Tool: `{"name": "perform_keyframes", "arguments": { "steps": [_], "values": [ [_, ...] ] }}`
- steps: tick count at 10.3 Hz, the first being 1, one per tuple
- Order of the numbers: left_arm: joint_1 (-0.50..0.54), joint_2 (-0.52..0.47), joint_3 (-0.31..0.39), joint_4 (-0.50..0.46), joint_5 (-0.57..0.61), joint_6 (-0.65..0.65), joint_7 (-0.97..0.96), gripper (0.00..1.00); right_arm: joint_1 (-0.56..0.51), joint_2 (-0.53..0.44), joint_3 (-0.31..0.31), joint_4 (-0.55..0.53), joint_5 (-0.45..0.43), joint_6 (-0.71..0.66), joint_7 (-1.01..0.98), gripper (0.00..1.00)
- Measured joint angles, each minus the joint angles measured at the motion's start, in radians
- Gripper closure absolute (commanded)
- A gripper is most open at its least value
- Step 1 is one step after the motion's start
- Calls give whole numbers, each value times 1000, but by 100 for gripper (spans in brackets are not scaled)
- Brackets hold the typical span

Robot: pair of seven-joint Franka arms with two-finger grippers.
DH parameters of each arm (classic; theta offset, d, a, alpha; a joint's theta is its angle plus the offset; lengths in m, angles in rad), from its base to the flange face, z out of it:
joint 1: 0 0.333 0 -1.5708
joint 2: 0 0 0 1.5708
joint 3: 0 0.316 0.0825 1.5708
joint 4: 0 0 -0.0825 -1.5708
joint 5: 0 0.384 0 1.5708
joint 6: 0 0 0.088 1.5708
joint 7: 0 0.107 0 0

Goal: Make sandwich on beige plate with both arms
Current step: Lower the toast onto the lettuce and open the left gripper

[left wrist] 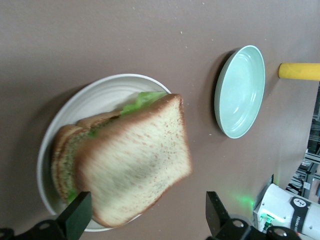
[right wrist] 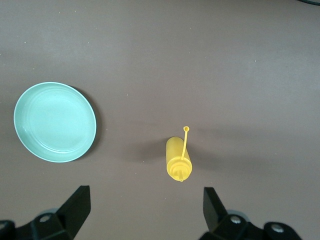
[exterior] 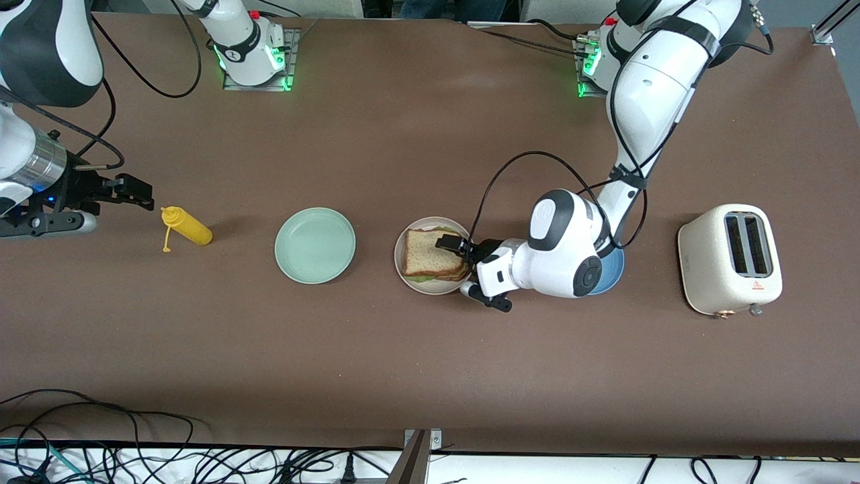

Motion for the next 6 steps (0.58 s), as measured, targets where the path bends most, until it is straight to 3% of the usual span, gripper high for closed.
{"name": "perform_keyframes", "arguments": {
  "steps": [3,6],
  "values": [
    [41,-26,1,3,24,-44,2,0,0,0,-1,0,0,0,31,0],
    [93,-81,4,5,152,-111,1,0,1,-1,-1,0,0,3,39,0]
  ]
}}
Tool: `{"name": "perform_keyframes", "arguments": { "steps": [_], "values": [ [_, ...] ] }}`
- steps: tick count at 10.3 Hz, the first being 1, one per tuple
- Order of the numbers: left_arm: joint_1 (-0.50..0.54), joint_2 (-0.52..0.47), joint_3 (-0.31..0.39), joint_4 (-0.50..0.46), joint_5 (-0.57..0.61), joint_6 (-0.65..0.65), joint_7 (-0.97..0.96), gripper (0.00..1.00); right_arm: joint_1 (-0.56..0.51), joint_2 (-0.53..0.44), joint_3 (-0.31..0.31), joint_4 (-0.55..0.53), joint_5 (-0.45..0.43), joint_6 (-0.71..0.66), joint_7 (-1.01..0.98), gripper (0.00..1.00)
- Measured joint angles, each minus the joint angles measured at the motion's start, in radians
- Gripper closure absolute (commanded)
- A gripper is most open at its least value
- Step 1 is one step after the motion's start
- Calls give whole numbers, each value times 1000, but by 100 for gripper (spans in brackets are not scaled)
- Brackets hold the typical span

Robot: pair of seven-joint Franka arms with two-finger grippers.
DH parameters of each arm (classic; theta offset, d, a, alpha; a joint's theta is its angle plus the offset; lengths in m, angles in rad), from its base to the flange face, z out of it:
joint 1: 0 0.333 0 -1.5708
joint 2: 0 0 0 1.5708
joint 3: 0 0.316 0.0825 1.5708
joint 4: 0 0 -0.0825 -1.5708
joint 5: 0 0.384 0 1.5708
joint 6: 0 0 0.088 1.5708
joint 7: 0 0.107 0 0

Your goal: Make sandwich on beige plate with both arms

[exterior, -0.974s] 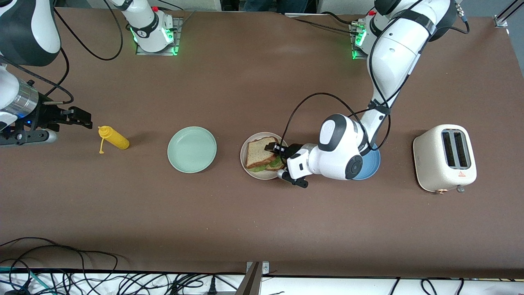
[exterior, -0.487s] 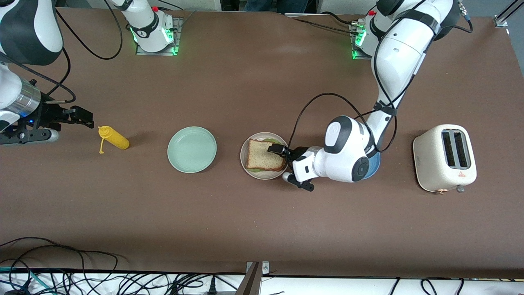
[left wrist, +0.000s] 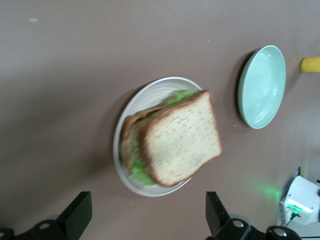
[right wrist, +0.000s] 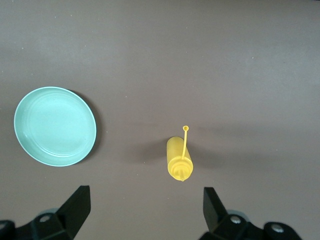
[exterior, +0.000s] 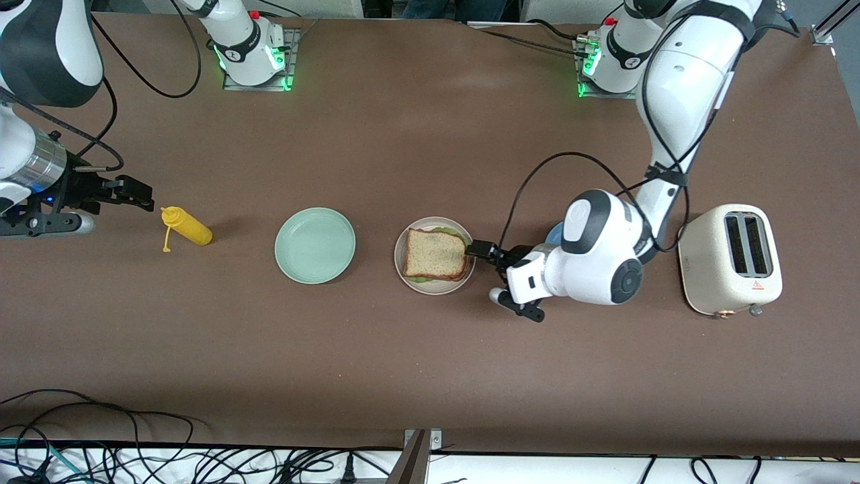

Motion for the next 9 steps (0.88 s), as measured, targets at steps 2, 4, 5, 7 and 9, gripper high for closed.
{"name": "perform_keyframes", "arguments": {
  "steps": [2,4,5,7,9],
  "values": [
    [51,-53,0,3,90,-70,0,0,1,0,0,0,0,1,6,0],
    [71,-129,4,5,224,-144,-1,0,1,0,0,0,0,1,9,0],
    [74,-170,12,6,291,-184,-6,0,2,-1,0,0,0,1,9,0],
    [84,-249,21,7,430,-231,-49,0,2,-1,0,0,0,1,9,0],
    [85,-328,39,1,474,-243,-104,0,2,-1,0,0,0,1,9,0]
  ]
}}
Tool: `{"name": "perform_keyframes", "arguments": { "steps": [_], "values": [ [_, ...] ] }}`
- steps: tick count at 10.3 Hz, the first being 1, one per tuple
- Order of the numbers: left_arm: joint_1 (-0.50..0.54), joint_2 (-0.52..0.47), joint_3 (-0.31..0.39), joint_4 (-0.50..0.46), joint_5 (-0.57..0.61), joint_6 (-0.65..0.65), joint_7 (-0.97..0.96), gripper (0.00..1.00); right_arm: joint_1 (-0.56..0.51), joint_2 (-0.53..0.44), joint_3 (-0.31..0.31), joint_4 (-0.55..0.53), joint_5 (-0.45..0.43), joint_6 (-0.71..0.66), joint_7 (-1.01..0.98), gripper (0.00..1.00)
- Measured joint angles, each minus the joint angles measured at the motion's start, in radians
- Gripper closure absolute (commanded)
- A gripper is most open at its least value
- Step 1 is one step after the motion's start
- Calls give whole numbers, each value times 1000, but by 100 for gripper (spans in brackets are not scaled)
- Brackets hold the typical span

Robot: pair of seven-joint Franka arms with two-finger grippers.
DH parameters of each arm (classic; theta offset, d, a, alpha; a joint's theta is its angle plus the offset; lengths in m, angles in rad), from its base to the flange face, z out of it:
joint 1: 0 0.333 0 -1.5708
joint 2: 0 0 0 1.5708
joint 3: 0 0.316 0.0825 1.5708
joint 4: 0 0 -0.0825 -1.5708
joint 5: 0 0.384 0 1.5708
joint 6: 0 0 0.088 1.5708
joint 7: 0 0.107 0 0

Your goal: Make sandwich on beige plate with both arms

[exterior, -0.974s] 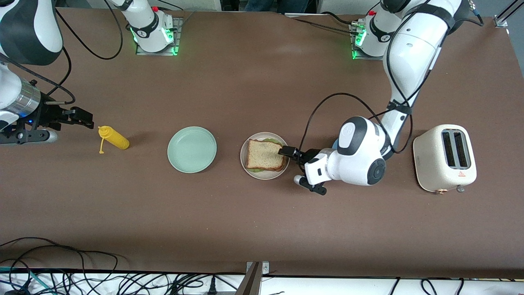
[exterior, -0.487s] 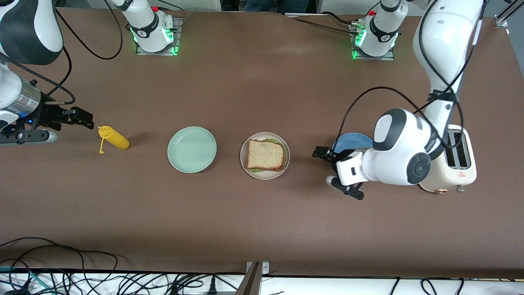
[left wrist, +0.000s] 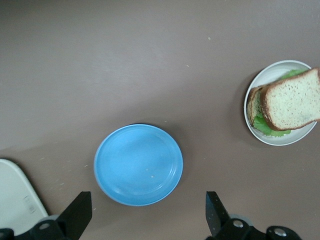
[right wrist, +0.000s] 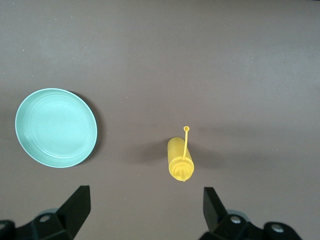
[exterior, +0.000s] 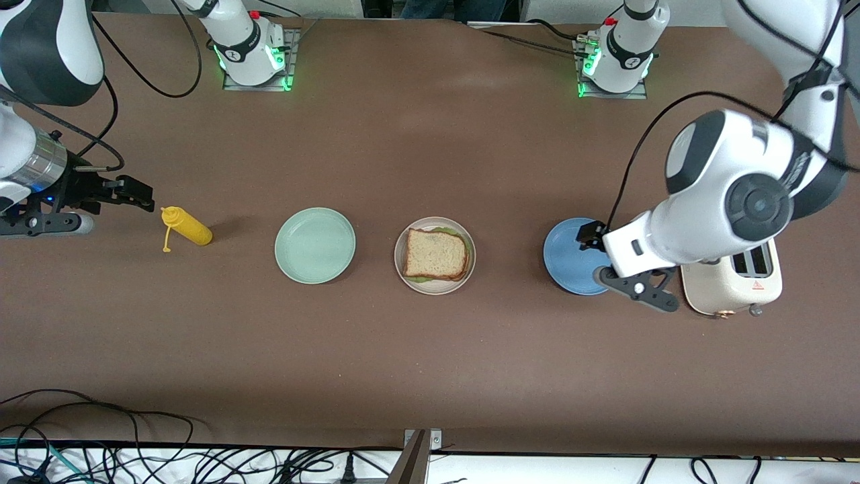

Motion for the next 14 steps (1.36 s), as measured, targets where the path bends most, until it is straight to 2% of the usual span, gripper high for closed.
{"name": "perform_keyframes", "arguments": {
  "steps": [1,4,7,10,14],
  "values": [
    [0,-52,26,-30,0,-1,-10,0,0,0,0,0,0,0,0,0],
    [11,-257,97,-256,0,30,-15,0,1,-1,0,0,-1,0,0,0],
    [39,-447,116,-440,0,77,-27,0,1,-2,0,0,-1,1,0,0],
    [77,-521,115,-480,0,86,-34,0,2,-2,0,0,-1,1,0,0],
    [81,-530,95,-479,0,70,-75,0,2,-2,0,0,-1,4,0,0]
  ]
}}
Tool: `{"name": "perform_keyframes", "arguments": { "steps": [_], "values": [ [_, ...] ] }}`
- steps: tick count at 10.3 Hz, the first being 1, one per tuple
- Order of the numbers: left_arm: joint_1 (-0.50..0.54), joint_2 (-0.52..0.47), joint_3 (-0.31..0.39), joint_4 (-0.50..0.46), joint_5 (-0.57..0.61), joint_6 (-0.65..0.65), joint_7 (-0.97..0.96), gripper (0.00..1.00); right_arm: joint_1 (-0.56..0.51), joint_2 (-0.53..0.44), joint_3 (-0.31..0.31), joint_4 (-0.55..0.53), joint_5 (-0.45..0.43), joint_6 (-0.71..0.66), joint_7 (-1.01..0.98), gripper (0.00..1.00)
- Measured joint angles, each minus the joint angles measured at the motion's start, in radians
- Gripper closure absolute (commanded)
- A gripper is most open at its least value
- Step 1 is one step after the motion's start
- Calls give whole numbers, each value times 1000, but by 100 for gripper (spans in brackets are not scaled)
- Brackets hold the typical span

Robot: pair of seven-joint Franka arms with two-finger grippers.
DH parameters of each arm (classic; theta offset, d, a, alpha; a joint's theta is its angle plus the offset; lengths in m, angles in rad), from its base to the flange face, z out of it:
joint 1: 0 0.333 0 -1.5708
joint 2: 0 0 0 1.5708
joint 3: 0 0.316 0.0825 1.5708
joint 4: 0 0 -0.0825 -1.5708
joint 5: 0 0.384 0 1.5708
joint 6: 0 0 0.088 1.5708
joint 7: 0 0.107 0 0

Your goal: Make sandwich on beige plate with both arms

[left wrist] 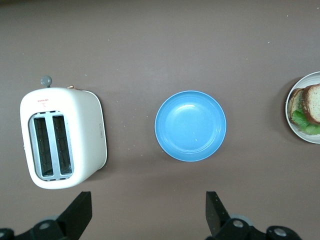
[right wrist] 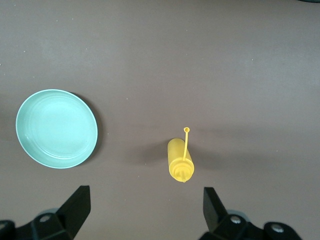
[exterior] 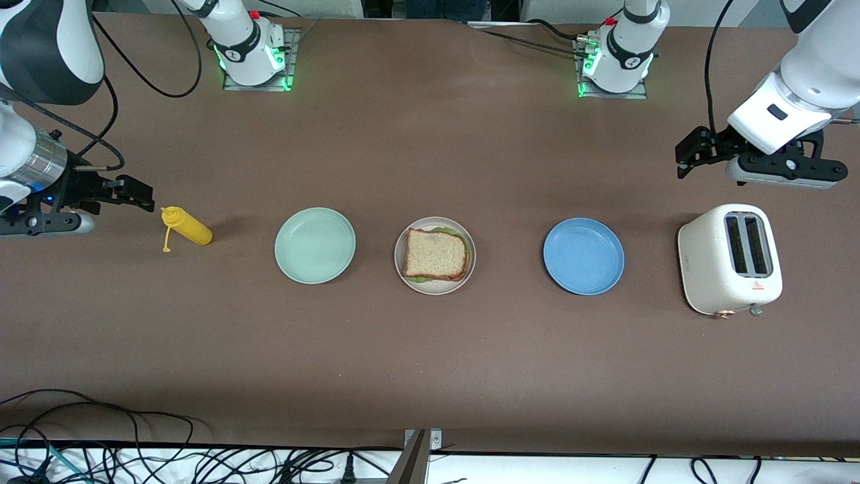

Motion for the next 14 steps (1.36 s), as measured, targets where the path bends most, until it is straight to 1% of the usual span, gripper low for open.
{"name": "perform_keyframes", "arguments": {
  "steps": [2,5,8,11,14],
  "values": [
    [4,11,-1,28,-3,-53,-3,0,0,0,0,0,0,2,0,0],
    [12,49,-1,84,-3,-90,-3,0,0,0,0,0,0,3,0,0],
    [25,56,-1,95,-18,-97,-3,0,0,0,0,0,0,3,0,0],
    [69,57,0,96,-47,-107,0,0,0,1,0,0,0,3,0,0],
    [69,57,-4,97,-49,-108,0,0,0,1,0,0,0,3,0,0]
  ]
}}
